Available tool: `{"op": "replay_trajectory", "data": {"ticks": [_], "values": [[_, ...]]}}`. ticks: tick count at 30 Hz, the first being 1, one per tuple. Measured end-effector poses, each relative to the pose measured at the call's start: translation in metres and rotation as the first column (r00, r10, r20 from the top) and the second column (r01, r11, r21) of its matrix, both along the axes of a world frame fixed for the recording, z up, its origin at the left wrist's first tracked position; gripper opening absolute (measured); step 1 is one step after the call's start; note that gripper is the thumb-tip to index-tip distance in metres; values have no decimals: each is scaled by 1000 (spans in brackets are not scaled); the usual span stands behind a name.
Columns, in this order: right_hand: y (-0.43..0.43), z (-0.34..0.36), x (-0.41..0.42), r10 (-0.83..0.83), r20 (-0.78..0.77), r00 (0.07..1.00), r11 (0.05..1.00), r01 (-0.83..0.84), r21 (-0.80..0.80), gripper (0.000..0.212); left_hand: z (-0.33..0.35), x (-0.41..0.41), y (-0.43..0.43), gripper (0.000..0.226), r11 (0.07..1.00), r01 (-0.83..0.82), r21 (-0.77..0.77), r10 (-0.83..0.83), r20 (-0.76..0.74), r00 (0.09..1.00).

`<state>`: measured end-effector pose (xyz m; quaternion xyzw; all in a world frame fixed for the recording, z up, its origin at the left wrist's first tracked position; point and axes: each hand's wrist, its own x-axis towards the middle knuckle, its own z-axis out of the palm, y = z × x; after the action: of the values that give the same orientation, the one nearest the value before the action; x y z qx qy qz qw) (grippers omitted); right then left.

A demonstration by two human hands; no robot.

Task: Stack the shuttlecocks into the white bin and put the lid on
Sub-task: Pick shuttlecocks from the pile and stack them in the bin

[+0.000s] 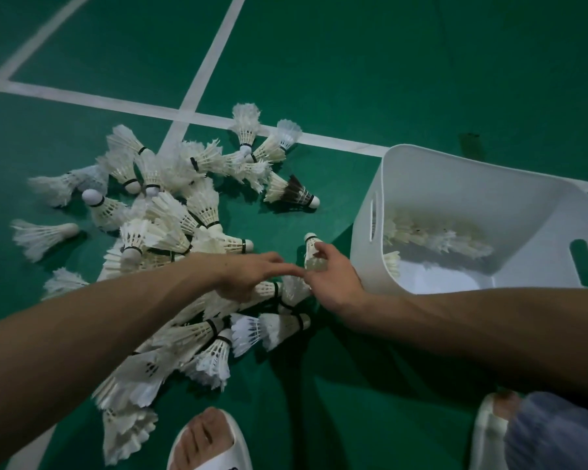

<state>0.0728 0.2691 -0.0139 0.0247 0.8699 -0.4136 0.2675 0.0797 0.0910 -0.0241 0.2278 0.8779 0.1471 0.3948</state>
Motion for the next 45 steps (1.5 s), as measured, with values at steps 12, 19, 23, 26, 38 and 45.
{"op": "replay_trajectory", "data": {"ticks": [12, 19, 23, 26, 38, 45], "values": [[5, -6, -8, -159, 64, 985, 983, 164, -86, 66, 1, -2, -6, 51, 996, -76, -35, 77, 33, 996], [-2, 5, -9, -80, -11, 997, 994, 79, -80, 61, 4, -10, -17, 49, 902, -422, 89, 420, 44, 907], [-1, 21, -16, -60, -66, 996, 991, 52, -125, 52, 16, -7, -31, 53, 636, -723, 270, 699, 196, 688], [-1, 36, -19, -31, -144, 989, 990, 10, -140, 48, 24, 0, -35, 57, 470, -812, 345, 770, 289, 569], [9, 93, -25, 143, -336, 931, 972, -196, -128, 41, 60, 4, -20, 76, 34, -867, 497, 812, 492, 314], [32, 120, -48, 26, -410, 912, 976, -111, -186, 36, 92, -2, -1, 73, -85, -836, 542, 815, 521, 255]]}}
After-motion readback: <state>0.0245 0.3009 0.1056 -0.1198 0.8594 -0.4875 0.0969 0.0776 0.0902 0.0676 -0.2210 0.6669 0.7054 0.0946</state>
